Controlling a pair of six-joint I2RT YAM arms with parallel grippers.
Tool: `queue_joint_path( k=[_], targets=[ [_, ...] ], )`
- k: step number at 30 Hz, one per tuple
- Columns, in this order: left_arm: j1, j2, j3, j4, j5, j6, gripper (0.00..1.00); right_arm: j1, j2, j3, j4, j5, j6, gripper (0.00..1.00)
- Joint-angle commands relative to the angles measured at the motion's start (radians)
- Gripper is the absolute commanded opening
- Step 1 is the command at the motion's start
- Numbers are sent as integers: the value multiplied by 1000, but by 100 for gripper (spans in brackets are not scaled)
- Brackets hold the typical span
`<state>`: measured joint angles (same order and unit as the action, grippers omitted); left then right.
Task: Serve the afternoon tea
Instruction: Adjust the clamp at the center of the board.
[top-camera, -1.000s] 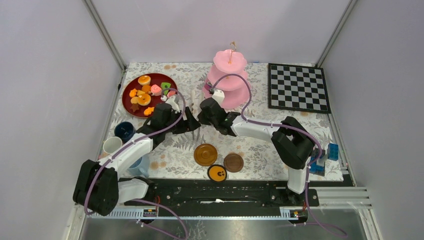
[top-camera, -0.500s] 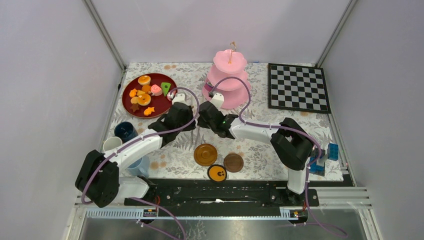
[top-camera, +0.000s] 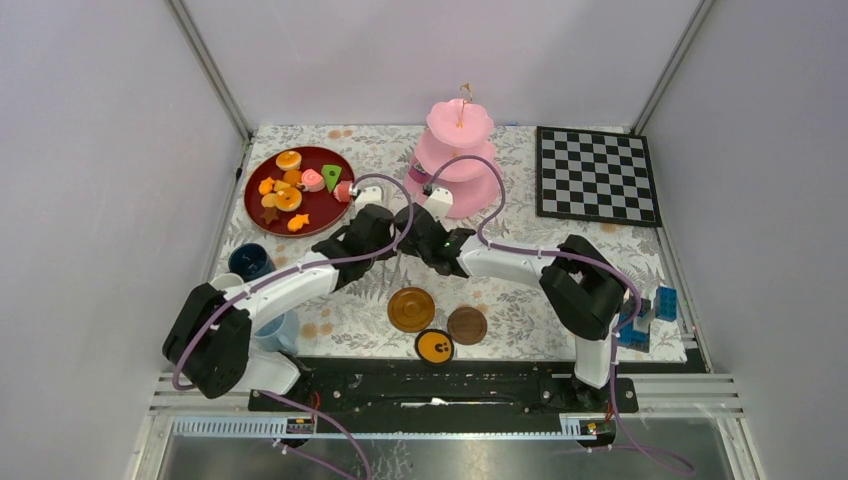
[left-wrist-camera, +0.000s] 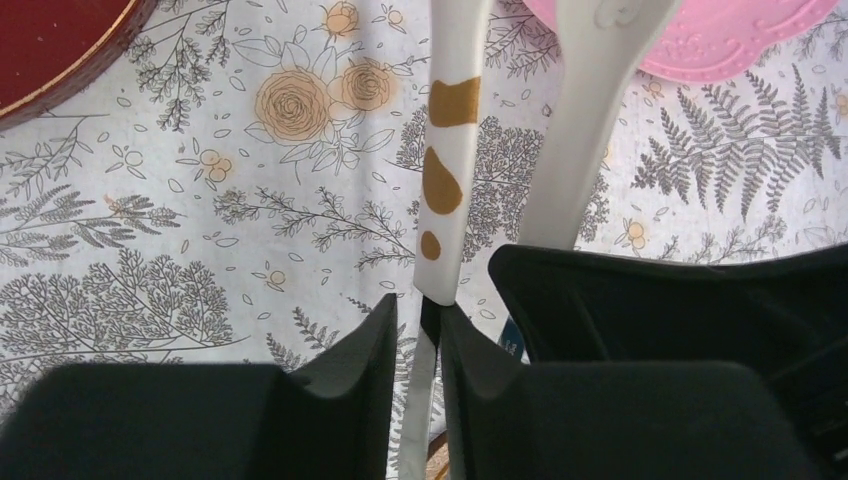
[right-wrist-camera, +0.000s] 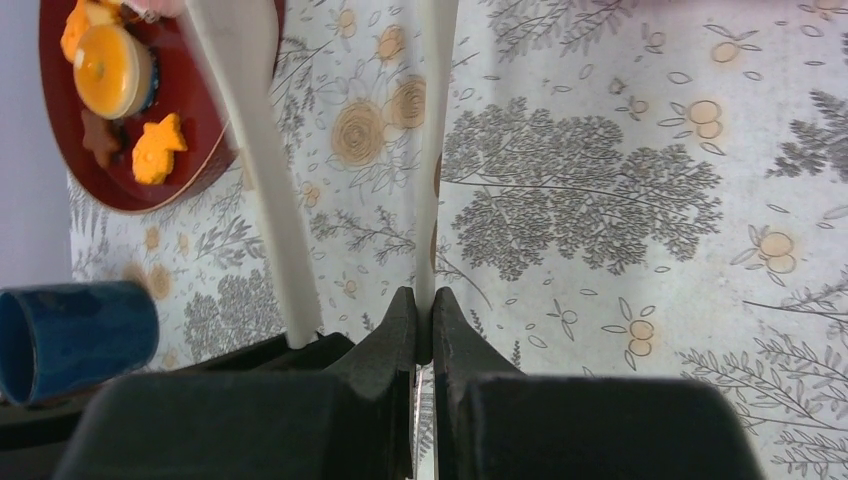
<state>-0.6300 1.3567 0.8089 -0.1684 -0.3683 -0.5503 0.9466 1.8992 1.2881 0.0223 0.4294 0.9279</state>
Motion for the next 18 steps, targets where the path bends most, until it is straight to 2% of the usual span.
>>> queue_joint_path(
  k=[1,3,8,12,18],
  targets=[
    [6,37,50,-59,-193,9,15,21,-16,45,-83,104,46,0],
    [6,36,54,-93,-260,-3,0,21,-21,34,-105,161,55,0],
    [9,29,75,-246,-483,-133,0,7,-37,-34,-157,264,160,0],
    [27,-75,-6,-192,-451,-159,0,-36,-62,-143,-86,225,217,0],
    [72,-133,-70,-185,-418,-189,0,-70,-59,-197,-33,146,260,0]
  ],
)
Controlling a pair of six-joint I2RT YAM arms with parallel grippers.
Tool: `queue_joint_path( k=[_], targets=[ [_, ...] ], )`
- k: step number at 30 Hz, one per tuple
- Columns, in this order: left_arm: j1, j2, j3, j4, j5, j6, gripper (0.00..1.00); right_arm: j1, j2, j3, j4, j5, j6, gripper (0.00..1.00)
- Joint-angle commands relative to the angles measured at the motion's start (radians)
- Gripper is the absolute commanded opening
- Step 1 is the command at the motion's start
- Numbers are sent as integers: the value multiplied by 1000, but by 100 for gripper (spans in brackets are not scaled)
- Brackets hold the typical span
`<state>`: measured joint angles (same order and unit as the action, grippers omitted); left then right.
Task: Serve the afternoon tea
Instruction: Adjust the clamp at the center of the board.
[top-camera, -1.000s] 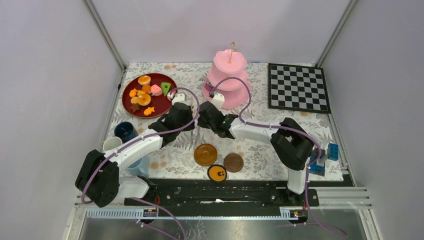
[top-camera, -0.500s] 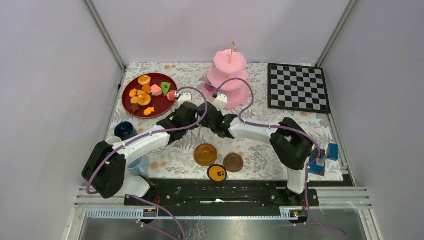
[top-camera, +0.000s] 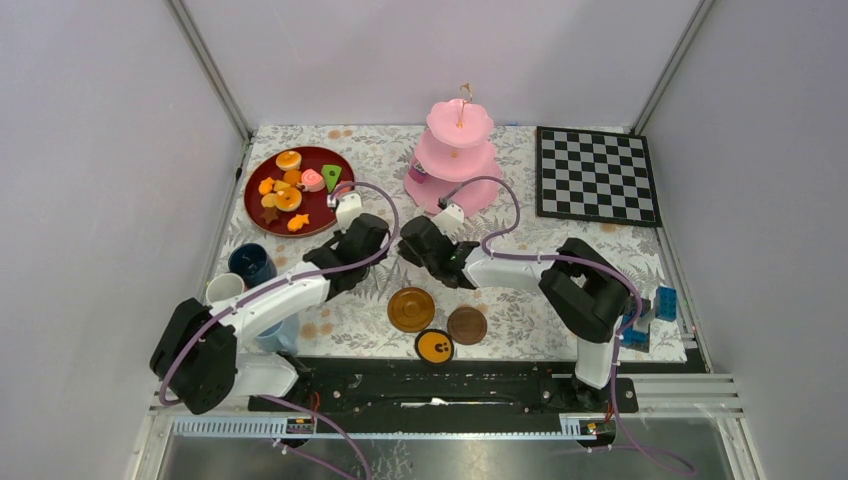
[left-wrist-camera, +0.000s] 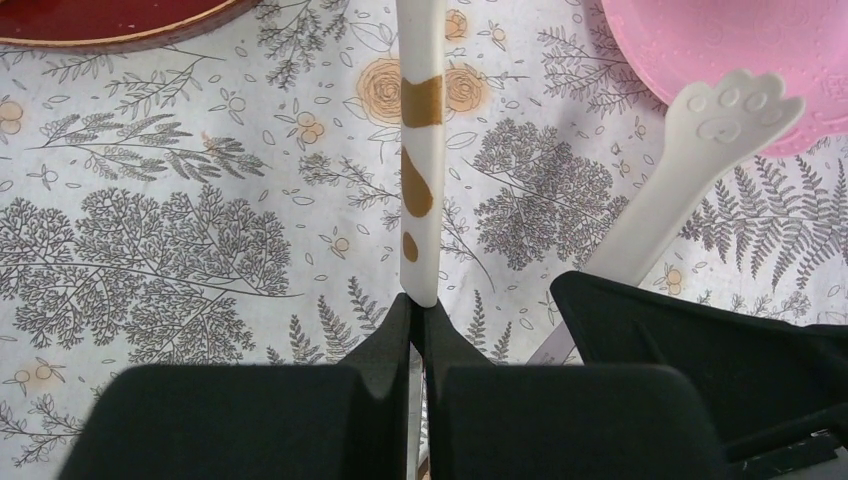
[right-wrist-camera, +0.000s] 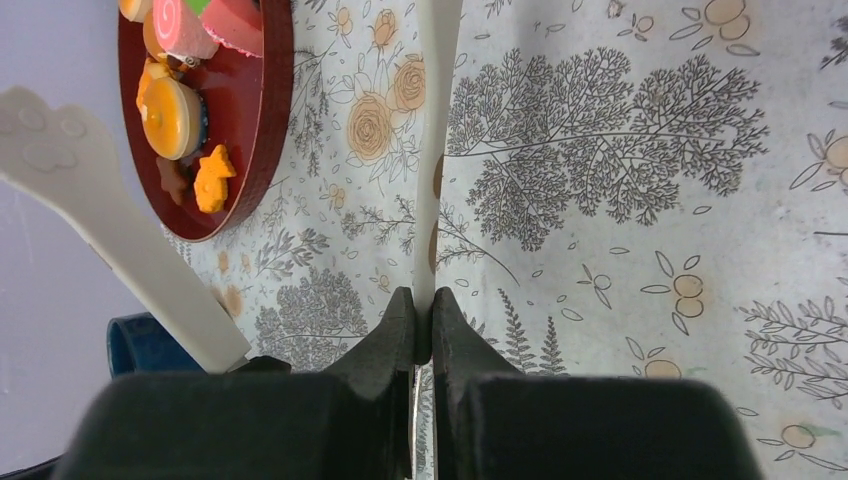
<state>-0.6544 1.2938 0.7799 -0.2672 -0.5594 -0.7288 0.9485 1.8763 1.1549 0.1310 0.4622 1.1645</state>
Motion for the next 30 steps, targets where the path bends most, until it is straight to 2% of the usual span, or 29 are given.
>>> queue_joint_path(
  k=[1,9,16,19,23,25,26,28,30],
  targets=[
    [104,-81,-49,-85,-221,-11,0,-79,-32,-72,-142,98,29,0],
    [127,-134,-100,-76,-206,-37,0,-102,-33,-106,-63,48,45,0],
    [191,-162,-150,-56,-141,-77,0,-106,-55,-167,-7,42,87,0],
    [197,-132,-162,66,-4,12,0,-104,-9,-105,41,-30,-24,0],
    [197,36,-94,138,217,118,0,-94,34,-64,157,-139,-157,0],
    [201,113,-62,157,290,147,0,-93,58,-15,136,-173,-206,0],
    [205,146,-48,164,320,153,0,-91,66,-4,136,-182,-227,3],
    [216,196,-18,166,364,168,0,-91,77,8,147,-198,-272,16],
    [231,233,15,151,389,187,0,-91,101,39,147,-230,-307,20]
  ],
)
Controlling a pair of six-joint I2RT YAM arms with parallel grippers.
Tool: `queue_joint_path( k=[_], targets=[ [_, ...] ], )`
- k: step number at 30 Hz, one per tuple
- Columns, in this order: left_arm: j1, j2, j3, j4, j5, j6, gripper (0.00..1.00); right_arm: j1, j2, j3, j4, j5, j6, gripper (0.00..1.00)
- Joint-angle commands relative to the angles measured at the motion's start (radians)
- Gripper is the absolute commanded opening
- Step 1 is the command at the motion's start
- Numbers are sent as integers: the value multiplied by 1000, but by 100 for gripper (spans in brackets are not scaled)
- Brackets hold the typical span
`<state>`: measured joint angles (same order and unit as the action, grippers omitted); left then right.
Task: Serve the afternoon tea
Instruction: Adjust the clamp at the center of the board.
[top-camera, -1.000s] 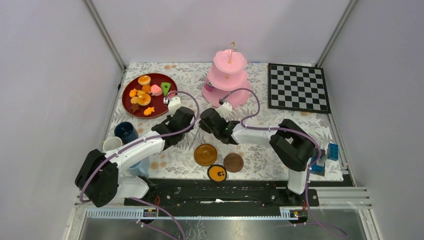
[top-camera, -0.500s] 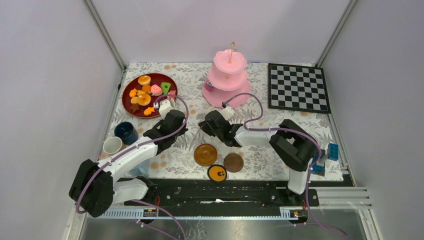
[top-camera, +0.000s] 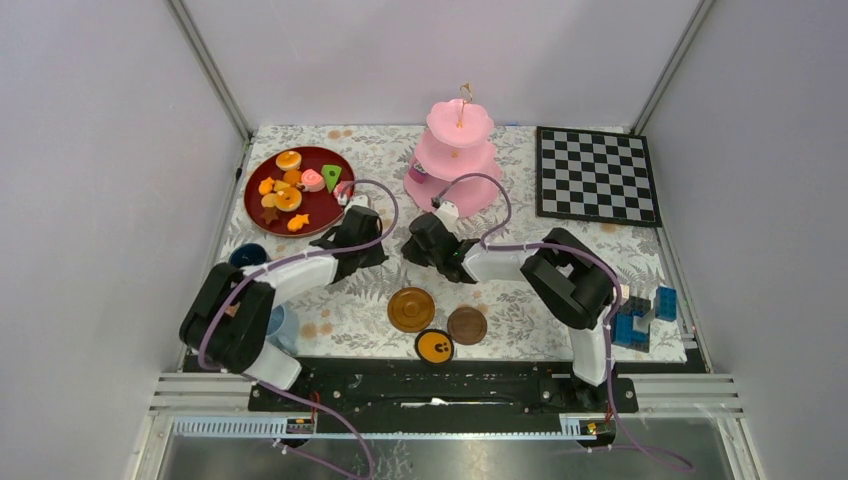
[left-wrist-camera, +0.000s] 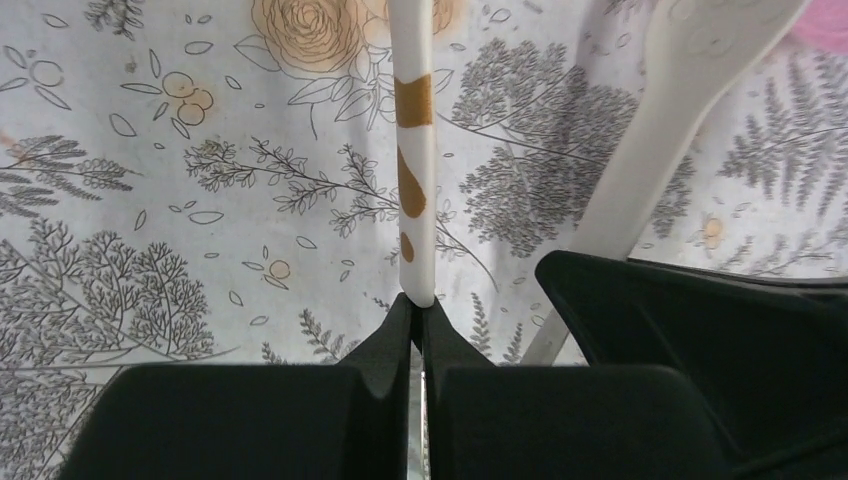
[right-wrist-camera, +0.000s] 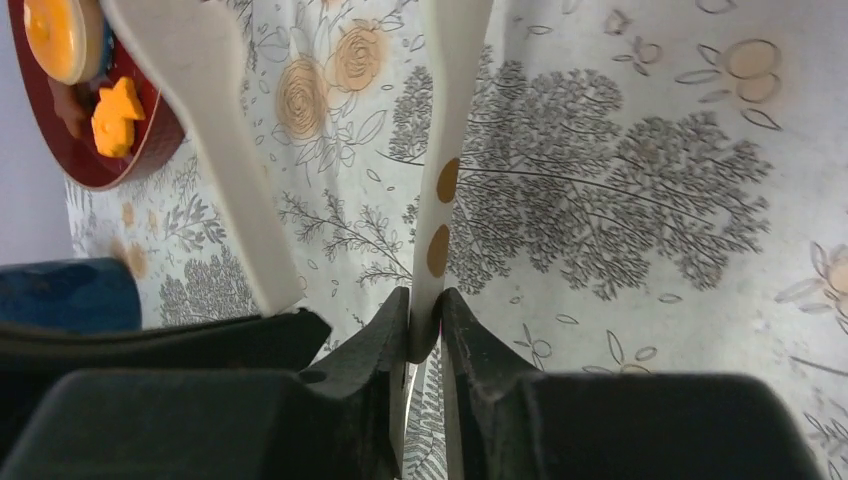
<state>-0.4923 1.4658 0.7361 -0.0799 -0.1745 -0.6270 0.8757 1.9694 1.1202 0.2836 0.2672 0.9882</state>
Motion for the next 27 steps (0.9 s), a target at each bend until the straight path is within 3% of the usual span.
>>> queue_joint_path(
  k=[1,3,7,10,14,20,21,22,23,27],
  targets=[
    [82,79,80,-55,16,94,0,-18,21,92,-8,-54,-143,21],
    [111,118,122,-111,38,112,0,-18,42,117,-8,-89,-159,24],
    [152,176,199,-201,96,172,1,-19,32,103,48,-149,-200,40],
    [161,255,278,-283,111,216,7,-23,-18,102,57,-174,-260,53],
    [162,278,302,-305,125,232,32,-50,-145,4,120,-209,-336,63],
    [169,116,229,-242,48,213,66,-114,-398,-272,285,-195,-449,71],
    [169,87,214,-230,40,207,73,-126,-425,-313,315,-198,-453,73],
    [169,58,194,-207,41,206,93,-141,-444,-347,343,-202,-450,75],
    [168,17,165,-183,33,199,98,-155,-459,-377,373,-210,-445,76],
    [158,-101,40,-38,21,191,99,-176,-462,-429,452,-233,-446,76]
  ],
)
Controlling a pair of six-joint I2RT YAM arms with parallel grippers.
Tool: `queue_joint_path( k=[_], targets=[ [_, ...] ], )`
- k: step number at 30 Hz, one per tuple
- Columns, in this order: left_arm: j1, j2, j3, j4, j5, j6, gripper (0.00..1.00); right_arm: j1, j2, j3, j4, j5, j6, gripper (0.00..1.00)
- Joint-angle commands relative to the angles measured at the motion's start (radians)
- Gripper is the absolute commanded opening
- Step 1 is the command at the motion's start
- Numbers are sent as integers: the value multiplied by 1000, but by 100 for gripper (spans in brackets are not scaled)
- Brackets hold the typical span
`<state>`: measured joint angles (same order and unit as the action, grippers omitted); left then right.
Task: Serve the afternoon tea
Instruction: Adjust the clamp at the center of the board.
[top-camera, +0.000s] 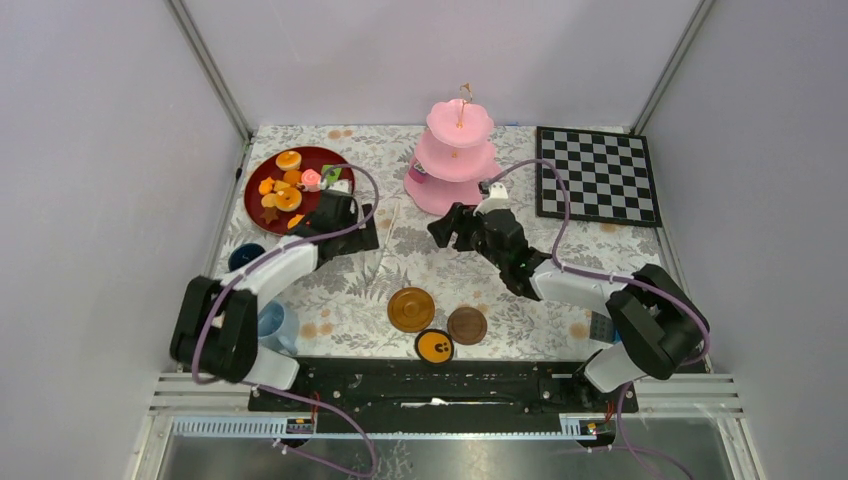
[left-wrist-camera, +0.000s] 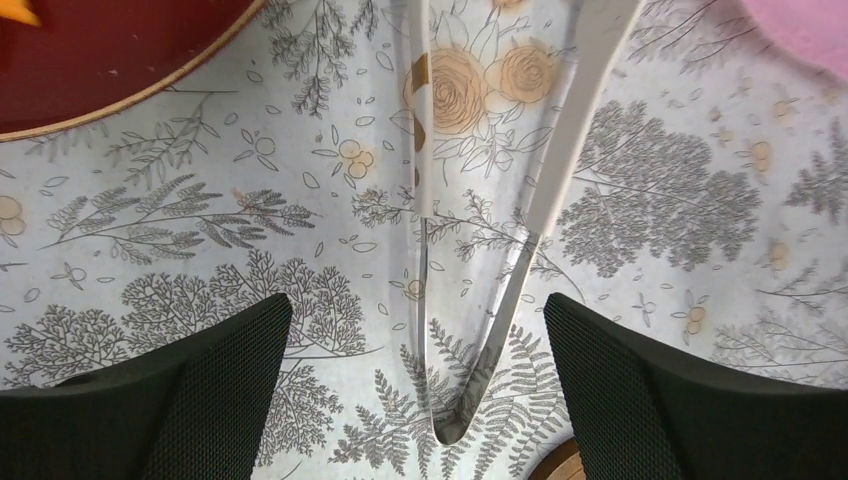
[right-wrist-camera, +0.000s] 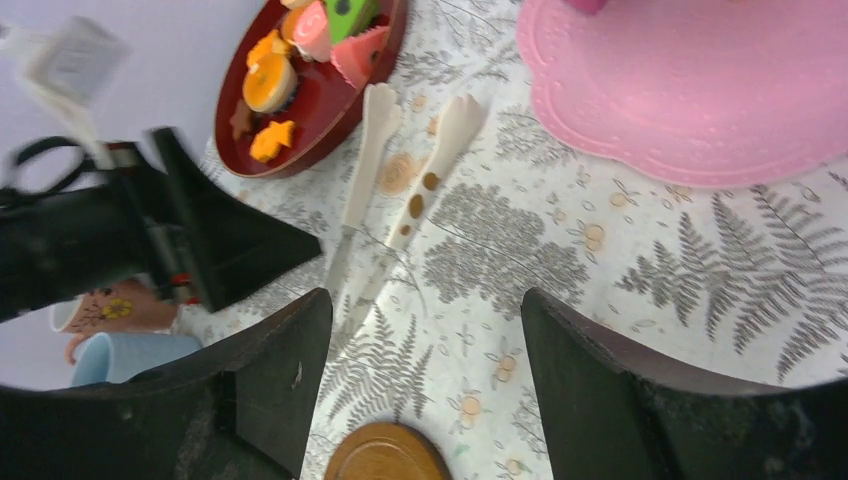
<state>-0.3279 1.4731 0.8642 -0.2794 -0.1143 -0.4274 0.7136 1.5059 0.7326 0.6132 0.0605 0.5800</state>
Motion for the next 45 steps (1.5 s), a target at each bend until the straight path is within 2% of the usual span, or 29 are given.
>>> queue_joint_path(
  k=[1,6,11,17,23,28,34,36,39,42,45],
  targets=[
    [-12,-136,-117,222,-48,-7,99,-15,7,-44,131,-30,-32,76],
    [-88,-188,-277,514,-93,21,99,-16,15,-81,219,-57,-6,76],
    [-149,-115,-413,769,-149,13,99,-17,-7,-120,265,-45,-17,77],
    [-223,-90,-383,749,-255,-38,99,-18,-47,-180,338,-17,-34,78],
    [-297,3,-483,892,-373,-129,99,-17,-47,-205,387,-31,-36,78],
    [-382,58,-512,1000,-505,-70,98,-18,-38,-219,420,-40,-33,78],
    [-412,146,-547,1103,-530,-73,99,-17,-26,-234,441,-40,-33,78],
    [-416,172,-573,1174,-551,-70,96,-18,-24,-238,447,-36,-34,77],
    [-425,215,-608,1304,-567,-46,86,-16,-27,-249,454,-30,-39,77],
    [-439,254,-587,1296,-613,-22,74,-17,-36,-265,461,-13,-40,77],
    [-446,267,-584,1294,-624,-4,73,-18,-38,-271,468,-8,-41,77]
  ],
)
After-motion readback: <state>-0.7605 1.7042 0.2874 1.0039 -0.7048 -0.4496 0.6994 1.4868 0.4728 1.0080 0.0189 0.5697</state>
